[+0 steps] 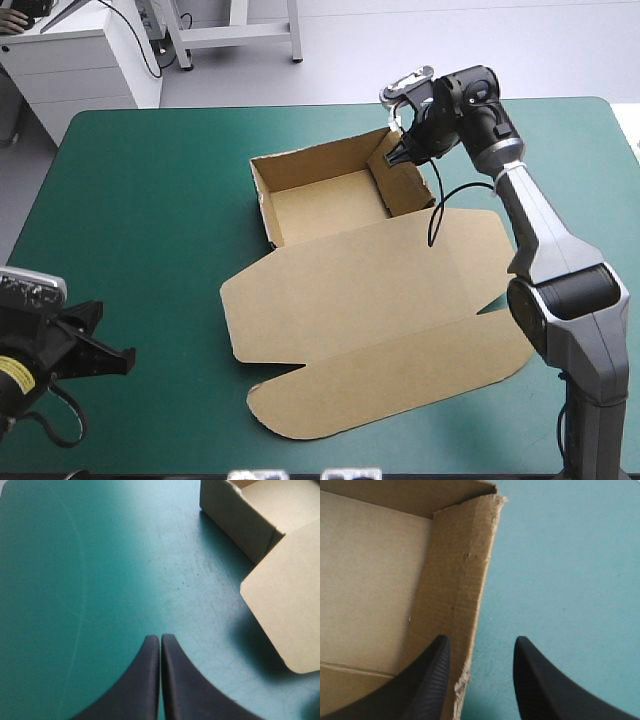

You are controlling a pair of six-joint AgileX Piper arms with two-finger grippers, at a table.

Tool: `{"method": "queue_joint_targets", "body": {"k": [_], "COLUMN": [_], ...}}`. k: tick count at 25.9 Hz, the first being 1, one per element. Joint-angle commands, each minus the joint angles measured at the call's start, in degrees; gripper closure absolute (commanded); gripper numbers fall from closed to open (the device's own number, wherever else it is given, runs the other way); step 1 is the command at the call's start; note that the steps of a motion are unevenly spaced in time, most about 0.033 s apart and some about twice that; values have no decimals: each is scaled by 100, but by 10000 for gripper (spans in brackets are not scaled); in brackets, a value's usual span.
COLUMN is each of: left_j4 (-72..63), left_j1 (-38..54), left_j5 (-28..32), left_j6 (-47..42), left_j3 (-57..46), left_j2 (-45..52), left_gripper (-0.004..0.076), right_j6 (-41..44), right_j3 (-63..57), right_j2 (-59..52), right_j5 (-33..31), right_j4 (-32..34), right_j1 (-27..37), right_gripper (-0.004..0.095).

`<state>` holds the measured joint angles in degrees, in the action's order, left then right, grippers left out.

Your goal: Fold the box

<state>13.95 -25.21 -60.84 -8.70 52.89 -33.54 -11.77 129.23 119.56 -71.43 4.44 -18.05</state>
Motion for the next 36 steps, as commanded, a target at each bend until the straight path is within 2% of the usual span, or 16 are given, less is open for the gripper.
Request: {"method": "queue_joint_targets", "body": {"k": [1,3,6,12,14,18,20,24,30,36], "left_j4": [122,122,95,95,95,293,409,388,412,412], "left_j1": [-27,-27,-27,-27,-27,-27,-27,-27,-27,-27], "left_j5": [659,943,910,812,764,765,727,790,803,803], "left_j6": [-215,-356,-383,-462,-470,-470,-470,-470,-470,-470], "left_j3": [-523,-996,-1480,-1569,-1579,-1759,-2002,-2138,-2147,-2147], "left_j2": [518,1006,1670,2034,2034,2034,2034,2034,2034,2034], "left_gripper": [732,732,732,732,732,732,732,732,732,732], "right_j6": [-4,7,24,300,386,424,478,478,253,0], "right_j3": [153,153,129,105,105,105,105,105,105,105], "right_j2": [-25,188,492,751,751,751,751,751,751,751], "right_j5": [-24,-24,-24,-24,-24,-24,-24,-24,-24,-24], "right_j4": [-204,-369,-369,-253,-126,589,1079,1066,1077,1065], "right_j1": [73,95,95,95,95,95,158,515,1387,2598], "right_gripper": [508,508,508,528,609,923,928,928,928,928]}}
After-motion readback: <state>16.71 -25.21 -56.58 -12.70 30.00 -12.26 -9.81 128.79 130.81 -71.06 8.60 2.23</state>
